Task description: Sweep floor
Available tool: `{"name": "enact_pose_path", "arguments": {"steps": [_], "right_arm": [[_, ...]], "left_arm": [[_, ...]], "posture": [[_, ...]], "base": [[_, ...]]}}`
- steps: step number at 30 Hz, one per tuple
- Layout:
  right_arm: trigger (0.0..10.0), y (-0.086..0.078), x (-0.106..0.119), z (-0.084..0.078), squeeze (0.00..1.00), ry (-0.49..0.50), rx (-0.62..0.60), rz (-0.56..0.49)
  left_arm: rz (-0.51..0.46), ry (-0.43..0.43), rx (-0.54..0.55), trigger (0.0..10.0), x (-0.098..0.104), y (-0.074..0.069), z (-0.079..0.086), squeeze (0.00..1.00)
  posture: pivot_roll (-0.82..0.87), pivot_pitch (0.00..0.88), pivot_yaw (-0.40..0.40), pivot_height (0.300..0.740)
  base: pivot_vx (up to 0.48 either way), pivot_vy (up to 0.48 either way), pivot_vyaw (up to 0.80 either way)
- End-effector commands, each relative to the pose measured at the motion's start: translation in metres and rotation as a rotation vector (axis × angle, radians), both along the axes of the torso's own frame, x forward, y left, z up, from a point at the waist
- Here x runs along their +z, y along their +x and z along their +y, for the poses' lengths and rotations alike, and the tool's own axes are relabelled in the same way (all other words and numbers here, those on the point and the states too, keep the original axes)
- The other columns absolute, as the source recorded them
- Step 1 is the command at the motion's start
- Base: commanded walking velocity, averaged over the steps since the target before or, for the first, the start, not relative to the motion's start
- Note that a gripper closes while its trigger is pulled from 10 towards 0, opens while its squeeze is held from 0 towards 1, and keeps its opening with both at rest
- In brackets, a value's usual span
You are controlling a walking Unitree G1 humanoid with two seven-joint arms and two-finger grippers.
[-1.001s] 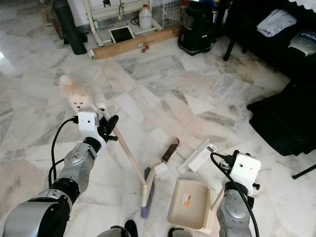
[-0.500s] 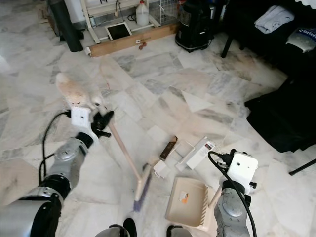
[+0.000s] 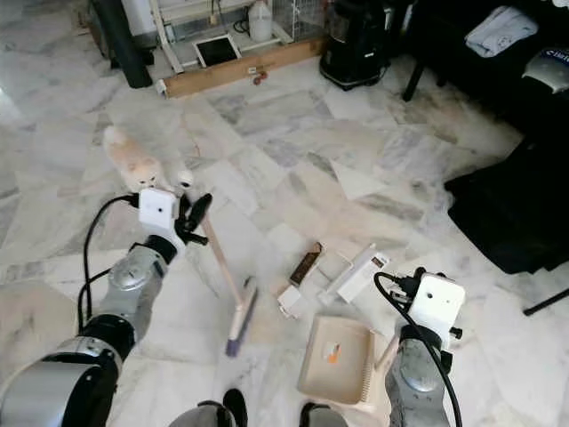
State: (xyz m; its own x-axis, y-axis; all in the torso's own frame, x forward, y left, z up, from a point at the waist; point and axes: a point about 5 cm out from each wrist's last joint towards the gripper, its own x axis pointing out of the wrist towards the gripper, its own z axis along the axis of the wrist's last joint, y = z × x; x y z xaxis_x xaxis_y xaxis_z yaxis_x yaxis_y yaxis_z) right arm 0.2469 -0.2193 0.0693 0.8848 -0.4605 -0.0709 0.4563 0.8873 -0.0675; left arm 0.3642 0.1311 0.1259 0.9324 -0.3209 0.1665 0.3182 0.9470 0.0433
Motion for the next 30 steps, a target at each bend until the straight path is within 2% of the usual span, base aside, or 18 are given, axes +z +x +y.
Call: {"name": "enact_pose_path", "arguments": {"steps": [1, 7, 13, 25, 30], "right_arm": [[10.0, -0.006, 0.0, -0.003, 0.0, 0.0, -0.013, 0.013], [10.0, -0.011, 0.0, -0.004, 0.0, -0.003, -0.02, 0.016], [10.0, -0.012, -0.001, -0.004, 0.0, -0.003, -0.024, 0.021], [10.0, -0.008, -0.002, -0.001, 0.0, 0.004, -0.02, 0.031], [10.0, -0.006, -0.003, -0.001, 0.0, 0.0, -0.026, 0.041]], "left_arm": [[-0.012, 0.012, -0.006, 10.0, 0.002, 0.001, -0.005, 0.0], [0.003, -0.002, -0.065, 10.0, 0.0, 0.0, -0.02, 0.0], [0.017, -0.003, -0.107, 10.0, -0.003, -0.002, -0.026, 0.0], [0.069, 0.021, -0.252, 10.0, -0.011, -0.007, -0.026, 0.0], [0.068, 0.024, -0.259, 10.0, -0.01, -0.006, -0.023, 0.0]], "posture": [[-0.16, 0.229, 0.026, 0.74], [-0.17, 0.234, 0.028, 0.74], [-0.16, 0.235, 0.029, 0.74], [-0.14, 0.221, 0.031, 0.74], [-0.14, 0.214, 0.029, 0.74]], "base": [[0.0, 0.0, 0.0], [0.0, 0.0, 0.0], [0.0, 0.0, 0.0], [0.0, 0.0, 0.0], [0.0, 0.0, 0.0]]}}
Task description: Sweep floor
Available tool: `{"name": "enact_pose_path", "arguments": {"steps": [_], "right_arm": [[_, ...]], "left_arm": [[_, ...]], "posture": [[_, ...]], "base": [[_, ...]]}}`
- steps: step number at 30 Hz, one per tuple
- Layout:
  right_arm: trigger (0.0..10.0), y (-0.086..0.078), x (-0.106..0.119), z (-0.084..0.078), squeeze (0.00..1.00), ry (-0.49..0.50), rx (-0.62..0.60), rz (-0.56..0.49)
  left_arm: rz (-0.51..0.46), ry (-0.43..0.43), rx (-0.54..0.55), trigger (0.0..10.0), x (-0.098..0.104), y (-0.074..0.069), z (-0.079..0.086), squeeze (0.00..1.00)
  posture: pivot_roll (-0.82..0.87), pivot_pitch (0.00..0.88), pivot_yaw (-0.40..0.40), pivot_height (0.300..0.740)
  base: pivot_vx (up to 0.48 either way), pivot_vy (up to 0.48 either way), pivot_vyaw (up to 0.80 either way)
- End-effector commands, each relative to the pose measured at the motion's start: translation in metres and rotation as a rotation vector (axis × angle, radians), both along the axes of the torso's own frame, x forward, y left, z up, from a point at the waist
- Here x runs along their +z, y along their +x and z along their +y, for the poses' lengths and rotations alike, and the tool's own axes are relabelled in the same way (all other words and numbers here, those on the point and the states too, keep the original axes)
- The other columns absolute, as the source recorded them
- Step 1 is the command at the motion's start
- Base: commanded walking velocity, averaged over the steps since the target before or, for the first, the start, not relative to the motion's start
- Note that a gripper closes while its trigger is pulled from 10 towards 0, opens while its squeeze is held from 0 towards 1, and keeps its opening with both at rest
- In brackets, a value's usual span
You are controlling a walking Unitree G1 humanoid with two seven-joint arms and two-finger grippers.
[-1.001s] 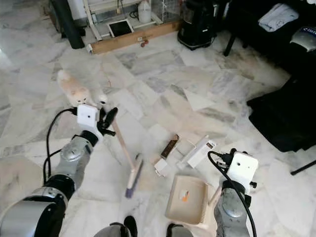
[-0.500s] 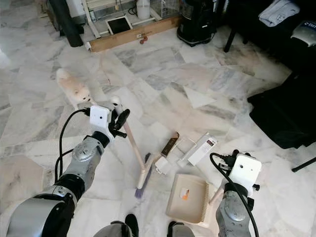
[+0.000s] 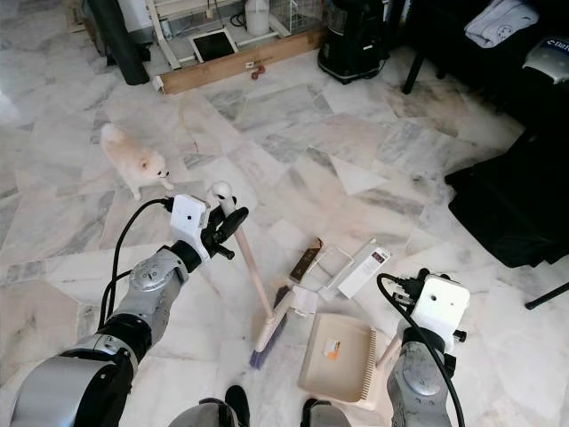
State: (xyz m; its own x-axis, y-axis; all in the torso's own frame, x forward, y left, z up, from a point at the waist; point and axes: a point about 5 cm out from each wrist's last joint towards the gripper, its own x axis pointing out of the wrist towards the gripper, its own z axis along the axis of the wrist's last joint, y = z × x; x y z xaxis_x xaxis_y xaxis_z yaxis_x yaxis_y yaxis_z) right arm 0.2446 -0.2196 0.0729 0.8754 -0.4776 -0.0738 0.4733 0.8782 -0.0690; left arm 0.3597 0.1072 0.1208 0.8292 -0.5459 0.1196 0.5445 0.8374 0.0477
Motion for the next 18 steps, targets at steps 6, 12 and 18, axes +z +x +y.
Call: {"name": "enact_pose_path", "arguments": {"steps": [6, 12, 18], "right_arm": [[10.0, -0.003, -0.009, -0.01, 0.0, -0.058, -0.111, 0.121], [10.0, -0.007, -0.011, -0.019, 0.0, -0.059, -0.203, 0.155], [10.0, -0.008, -0.008, -0.025, 0.0, -0.085, -0.26, 0.141]], "left_arm": [[0.013, 0.016, -0.021, 10.0, -0.003, -0.002, 0.01, 0.0], [-0.031, 0.029, 0.038, 10.0, 0.001, -0.002, 0.025, 0.0], [-0.091, 0.026, 0.121, 10.0, 0.009, -0.001, 0.038, 0.0]], "posture": [[-0.13, 0.2, 0.027, 0.74], [-0.11, 0.184, 0.02, 0.74], [-0.1, 0.18, 0.014, 0.74]], "base": [[0.0, 0.0, 0.0], [0.0, 0.0, 0.0], [0.0, 0.0, 0.0]]}}
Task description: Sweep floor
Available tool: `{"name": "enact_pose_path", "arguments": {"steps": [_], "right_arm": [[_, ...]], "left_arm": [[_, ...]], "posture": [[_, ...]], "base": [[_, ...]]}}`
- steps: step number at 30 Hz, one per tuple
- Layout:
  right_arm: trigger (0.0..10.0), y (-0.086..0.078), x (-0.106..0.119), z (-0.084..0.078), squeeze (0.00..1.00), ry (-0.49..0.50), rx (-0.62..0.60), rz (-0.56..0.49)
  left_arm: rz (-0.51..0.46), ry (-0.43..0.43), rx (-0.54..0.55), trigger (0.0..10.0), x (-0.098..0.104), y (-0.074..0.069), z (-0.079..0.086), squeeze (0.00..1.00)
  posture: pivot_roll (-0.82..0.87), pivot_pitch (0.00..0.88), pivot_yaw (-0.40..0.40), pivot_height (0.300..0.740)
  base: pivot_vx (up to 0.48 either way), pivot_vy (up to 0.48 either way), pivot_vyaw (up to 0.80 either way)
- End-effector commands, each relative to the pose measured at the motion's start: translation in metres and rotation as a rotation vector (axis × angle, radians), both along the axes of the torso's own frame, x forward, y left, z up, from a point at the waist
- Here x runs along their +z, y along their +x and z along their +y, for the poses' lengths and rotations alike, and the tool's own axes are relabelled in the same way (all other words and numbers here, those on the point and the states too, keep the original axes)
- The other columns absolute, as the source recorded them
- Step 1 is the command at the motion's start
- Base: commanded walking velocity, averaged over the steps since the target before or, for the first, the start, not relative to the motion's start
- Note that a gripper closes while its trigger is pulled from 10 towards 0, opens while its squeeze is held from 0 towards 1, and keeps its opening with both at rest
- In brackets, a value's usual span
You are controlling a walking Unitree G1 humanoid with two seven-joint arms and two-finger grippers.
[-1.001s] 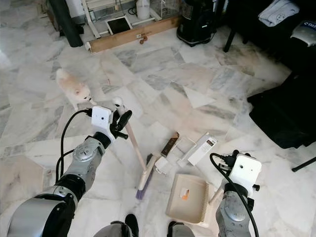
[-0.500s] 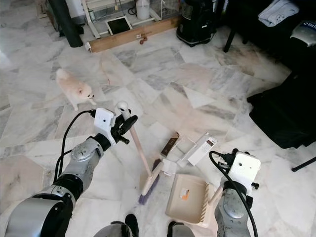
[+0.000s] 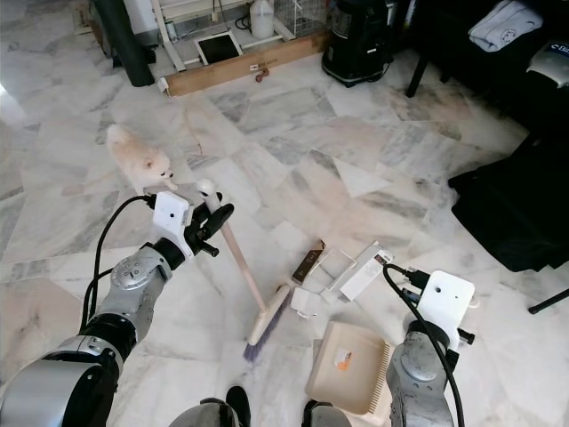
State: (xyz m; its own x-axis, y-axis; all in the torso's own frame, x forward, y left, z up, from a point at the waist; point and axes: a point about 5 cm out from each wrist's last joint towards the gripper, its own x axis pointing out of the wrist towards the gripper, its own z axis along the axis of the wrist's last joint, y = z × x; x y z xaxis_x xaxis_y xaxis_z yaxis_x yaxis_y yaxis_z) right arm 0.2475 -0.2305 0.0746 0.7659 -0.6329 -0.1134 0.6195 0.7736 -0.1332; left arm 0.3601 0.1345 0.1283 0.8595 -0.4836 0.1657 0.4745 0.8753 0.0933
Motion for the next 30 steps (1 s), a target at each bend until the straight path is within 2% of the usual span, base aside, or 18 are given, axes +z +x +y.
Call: {"name": "enact_pose_path", "arguments": {"steps": [1, 3, 8, 15, 17, 23, 30], "right_arm": [[10.0, -0.011, -0.01, -0.014, 0.0, -0.05, -0.075, 0.075], [10.0, -0.01, -0.01, -0.015, 0.0, -0.047, -0.089, 0.064], [10.0, -0.011, -0.011, -0.016, 0.0, -0.05, -0.098, 0.064], [10.0, -0.012, -0.01, -0.015, 0.0, -0.029, -0.099, 0.022], [10.0, -0.009, -0.009, -0.012, 0.0, -0.008, -0.067, -0.009], [10.0, -0.001, -0.006, -0.001, 0.0, 0.036, 0.027, -0.061], [10.0, 0.006, -0.007, 0.006, 0.0, 0.055, 0.063, -0.078]], "left_arm": [[-0.027, 0.01, 0.045, 10.0, 0.001, -0.002, 0.011, 0.0], [-0.067, -0.002, 0.086, 10.0, 0.008, 0.0, 0.014, 0.0], [-0.084, -0.011, 0.083, 10.0, 0.013, 0.002, 0.008, 0.0], [-0.041, -0.007, 0.043, 10.0, 0.007, 0.002, -0.006, 0.0], [-0.013, -0.017, 0.049, 10.0, 0.003, 0.002, -0.008, 0.0], [0.004, -0.062, 0.123, 10.0, -0.001, 0.001, 0.001, 0.0], [-0.003, -0.072, 0.182, 10.0, -0.001, 0.001, 0.013, 0.0]], "posture": [[-0.1, 0.18, 0.014, 0.74], [-0.1, 0.183, 0.013, 0.74], [-0.1, 0.188, 0.016, 0.74], [-0.1, 0.197, 0.022, 0.74], [-0.11, 0.2, 0.029, 0.74], [-0.1, 0.199, 0.032, 0.74], [-0.08, 0.185, 0.035, 0.74]], "base": [[0.0, 0.0, 0.0], [0.0, 0.0, 0.0], [0.0, 0.0, 0.0], [0.0, 0.0, 0.0], [0.0, 0.0, 0.0], [0.0, 0.0, 0.0], [0.174, -0.34, 0.0]]}}
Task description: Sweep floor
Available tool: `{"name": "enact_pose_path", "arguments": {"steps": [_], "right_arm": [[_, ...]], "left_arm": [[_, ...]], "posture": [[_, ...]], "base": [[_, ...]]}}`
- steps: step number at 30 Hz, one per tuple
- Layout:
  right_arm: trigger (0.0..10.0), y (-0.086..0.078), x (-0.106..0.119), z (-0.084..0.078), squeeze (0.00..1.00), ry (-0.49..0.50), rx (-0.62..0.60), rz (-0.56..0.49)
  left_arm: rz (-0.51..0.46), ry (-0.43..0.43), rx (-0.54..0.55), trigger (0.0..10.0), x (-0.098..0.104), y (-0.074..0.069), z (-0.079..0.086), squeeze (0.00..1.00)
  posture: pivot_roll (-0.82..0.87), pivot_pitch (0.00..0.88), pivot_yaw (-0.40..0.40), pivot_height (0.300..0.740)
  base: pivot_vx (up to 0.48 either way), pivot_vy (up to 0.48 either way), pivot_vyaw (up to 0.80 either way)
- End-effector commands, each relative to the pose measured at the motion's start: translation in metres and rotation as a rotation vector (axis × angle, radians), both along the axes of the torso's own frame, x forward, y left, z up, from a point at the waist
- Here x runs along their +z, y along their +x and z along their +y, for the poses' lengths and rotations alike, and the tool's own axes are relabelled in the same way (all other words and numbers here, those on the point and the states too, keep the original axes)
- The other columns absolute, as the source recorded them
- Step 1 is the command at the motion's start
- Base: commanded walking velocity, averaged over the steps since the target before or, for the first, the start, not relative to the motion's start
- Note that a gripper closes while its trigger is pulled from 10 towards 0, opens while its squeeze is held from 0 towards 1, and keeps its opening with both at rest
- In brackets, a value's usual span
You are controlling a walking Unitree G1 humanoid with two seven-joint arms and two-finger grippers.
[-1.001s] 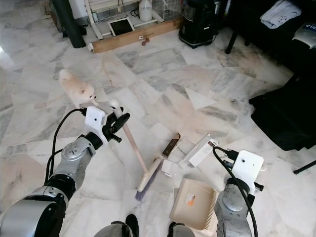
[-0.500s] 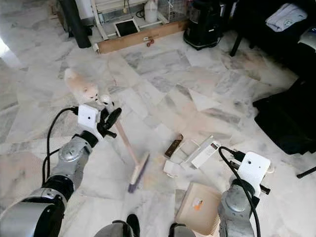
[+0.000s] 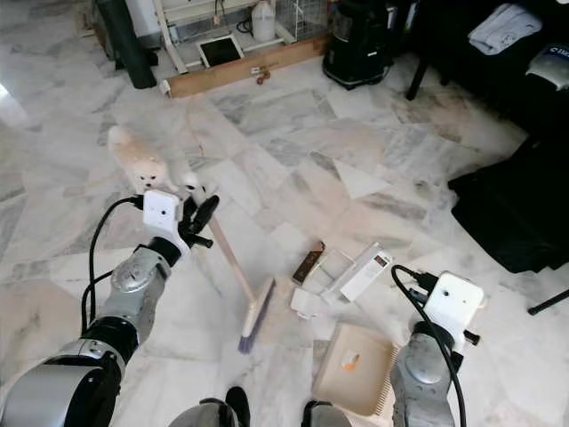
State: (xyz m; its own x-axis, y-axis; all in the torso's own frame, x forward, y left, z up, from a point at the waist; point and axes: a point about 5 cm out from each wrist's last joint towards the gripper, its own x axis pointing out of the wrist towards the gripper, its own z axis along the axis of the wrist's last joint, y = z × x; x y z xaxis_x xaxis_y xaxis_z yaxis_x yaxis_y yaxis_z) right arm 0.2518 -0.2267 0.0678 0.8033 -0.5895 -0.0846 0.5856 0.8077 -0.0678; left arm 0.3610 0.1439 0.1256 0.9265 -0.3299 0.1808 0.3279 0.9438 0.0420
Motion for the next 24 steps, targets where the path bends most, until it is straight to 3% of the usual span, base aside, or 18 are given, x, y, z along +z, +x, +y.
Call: {"name": "enact_pose_path", "arguments": {"steps": [1, 5, 24], "right_arm": [[10.0, 0.002, -0.0005, 0.0029, 0.0, 0.021, 0.014, -0.015], [10.0, 0.0028, -0.0011, 0.0031, 0.0, 0.023, 0.02, -0.019], [10.0, 0.0054, -0.0024, 0.0047, 0.0, 0.02, 0.037, -0.028]], "left_arm": [[-0.011, -0.017, 0.023, 10.0, 0.0015, 0.0, 0.0036, 0.0], [-0.01, -0.014, 0.026, 10.0, 0.0008, -0.0005, 0.0042, 0.0], [-0.008, -0.007, 0.041, 10.0, -0.0016, -0.0022, 0.0071, 0.0]], "posture": [[-0.09, 0.183, 0.035, 0.74], [-0.09, 0.179, 0.036, 0.74], [-0.08, 0.169, 0.033, 0.74]], "base": [[0.0, -0.33, 0.0], [0.0, -0.322, 0.0], [0.0, 0.0, 0.0]]}}
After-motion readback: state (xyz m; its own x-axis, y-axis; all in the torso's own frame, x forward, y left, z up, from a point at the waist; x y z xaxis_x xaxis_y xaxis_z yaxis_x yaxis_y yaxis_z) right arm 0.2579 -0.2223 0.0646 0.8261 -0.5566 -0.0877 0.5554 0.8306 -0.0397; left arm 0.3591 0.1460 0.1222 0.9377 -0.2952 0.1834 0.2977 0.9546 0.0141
